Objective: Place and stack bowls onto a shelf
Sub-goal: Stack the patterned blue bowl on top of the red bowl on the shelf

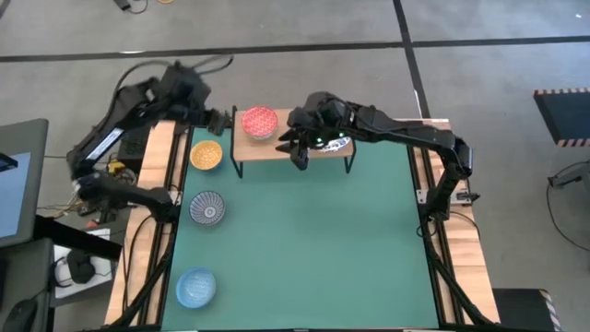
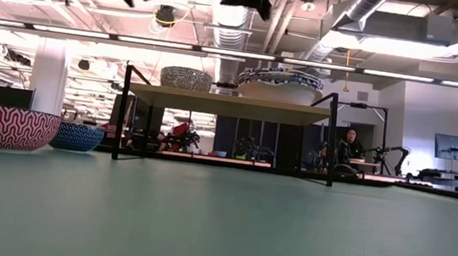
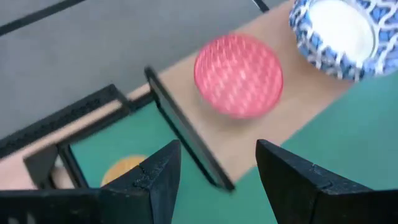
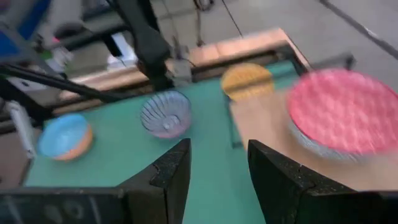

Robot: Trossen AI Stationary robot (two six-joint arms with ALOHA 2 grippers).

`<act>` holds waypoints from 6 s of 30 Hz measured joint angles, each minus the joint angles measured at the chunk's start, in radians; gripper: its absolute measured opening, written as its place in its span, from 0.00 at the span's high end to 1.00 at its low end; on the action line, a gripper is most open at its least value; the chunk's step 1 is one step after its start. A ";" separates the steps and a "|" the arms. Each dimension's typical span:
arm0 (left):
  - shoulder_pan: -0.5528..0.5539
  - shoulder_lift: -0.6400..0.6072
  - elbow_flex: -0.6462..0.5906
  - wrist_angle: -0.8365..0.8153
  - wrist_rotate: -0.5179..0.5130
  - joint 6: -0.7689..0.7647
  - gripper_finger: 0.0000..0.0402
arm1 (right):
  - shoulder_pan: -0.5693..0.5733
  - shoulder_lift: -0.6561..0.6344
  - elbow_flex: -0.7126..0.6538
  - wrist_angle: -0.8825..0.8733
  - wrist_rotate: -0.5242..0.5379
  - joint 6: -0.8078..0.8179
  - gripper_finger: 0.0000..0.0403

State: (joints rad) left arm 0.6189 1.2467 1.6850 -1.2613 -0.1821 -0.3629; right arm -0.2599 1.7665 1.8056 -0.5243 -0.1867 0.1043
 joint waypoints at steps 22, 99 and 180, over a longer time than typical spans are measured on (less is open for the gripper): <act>-0.430 -0.457 -0.557 -0.019 0.046 -0.318 0.52 | 0.228 0.341 0.003 0.343 0.106 0.456 0.54; -1.063 -0.366 -0.839 0.361 -0.257 0.093 1.00 | 0.156 0.246 0.215 0.102 0.135 0.310 0.54; -0.976 0.179 -0.738 0.646 0.054 1.180 0.99 | 0.383 0.214 0.217 -0.555 0.452 -0.180 0.63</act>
State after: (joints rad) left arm -0.3571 1.4253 0.9469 -0.6154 -0.1280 0.8175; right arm 0.1226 1.9801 2.0223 -1.0797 0.2650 -0.0761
